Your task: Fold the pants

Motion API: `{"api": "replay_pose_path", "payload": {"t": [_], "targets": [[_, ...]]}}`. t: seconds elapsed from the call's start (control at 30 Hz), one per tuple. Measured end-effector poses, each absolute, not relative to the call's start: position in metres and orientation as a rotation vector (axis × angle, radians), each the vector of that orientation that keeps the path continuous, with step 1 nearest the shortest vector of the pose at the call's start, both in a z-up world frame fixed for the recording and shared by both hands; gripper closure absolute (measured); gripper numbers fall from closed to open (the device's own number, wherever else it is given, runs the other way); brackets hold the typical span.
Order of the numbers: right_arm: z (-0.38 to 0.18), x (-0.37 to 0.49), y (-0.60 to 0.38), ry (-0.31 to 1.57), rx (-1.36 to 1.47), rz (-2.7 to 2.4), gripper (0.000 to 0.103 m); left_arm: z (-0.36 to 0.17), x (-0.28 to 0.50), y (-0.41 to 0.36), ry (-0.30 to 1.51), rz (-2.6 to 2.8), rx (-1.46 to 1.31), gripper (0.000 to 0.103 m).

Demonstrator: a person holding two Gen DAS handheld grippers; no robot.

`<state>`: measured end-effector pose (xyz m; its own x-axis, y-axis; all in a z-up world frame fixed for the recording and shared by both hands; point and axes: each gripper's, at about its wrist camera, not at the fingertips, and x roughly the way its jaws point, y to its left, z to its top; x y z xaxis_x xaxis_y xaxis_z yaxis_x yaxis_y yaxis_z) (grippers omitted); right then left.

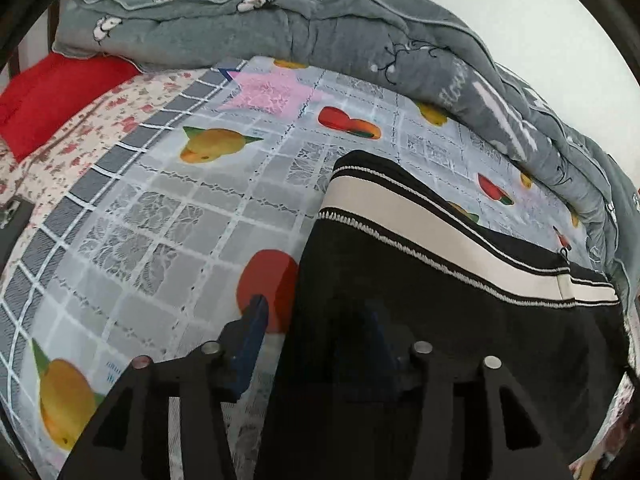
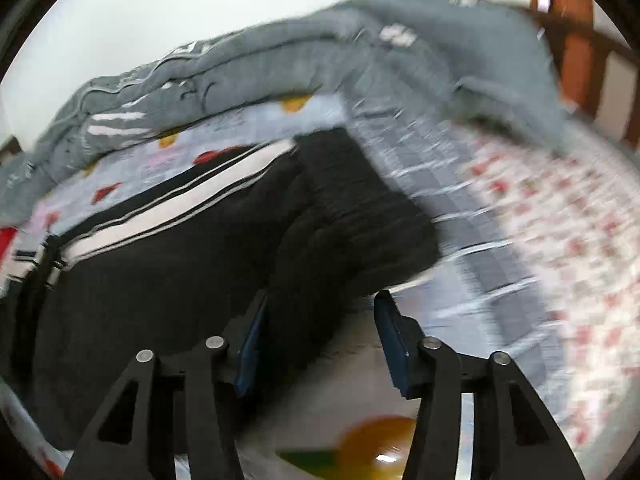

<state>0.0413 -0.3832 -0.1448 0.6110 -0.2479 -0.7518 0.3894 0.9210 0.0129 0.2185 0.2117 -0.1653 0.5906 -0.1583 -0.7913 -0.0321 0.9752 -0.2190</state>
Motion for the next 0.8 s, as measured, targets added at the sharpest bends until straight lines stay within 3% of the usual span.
{"api": "replay_pose_path", "payload": {"t": [0.23,0.6,0.67,0.7,0.73,0.8], "targets": [[-0.098,0.06,-0.324,0.744,0.258,-0.21,0.052,-0.165,0.193,0.225,0.94,-0.073,-0.31,0.049],[-0.112,0.136,-0.12,0.791,0.225,0.254,0.052,-0.167,0.137,0.247,0.898,-0.061,-0.379,0.044],[-0.127,0.144,-0.099,0.83,0.176,0.237,0.062,-0.17,0.13,0.248,0.897,-0.065,-0.371,0.043],[-0.138,0.149,-0.092,0.859,0.146,0.218,0.086,-0.17,0.126,0.249,0.891,-0.065,-0.366,0.042],[-0.147,0.154,-0.089,0.89,0.124,0.203,0.099,-0.17,0.123,0.249,0.884,-0.069,-0.36,0.042],[-0.153,0.153,-0.092,0.893,0.129,0.188,0.099,-0.169,0.119,0.25,0.878,-0.073,-0.354,0.041]]}}
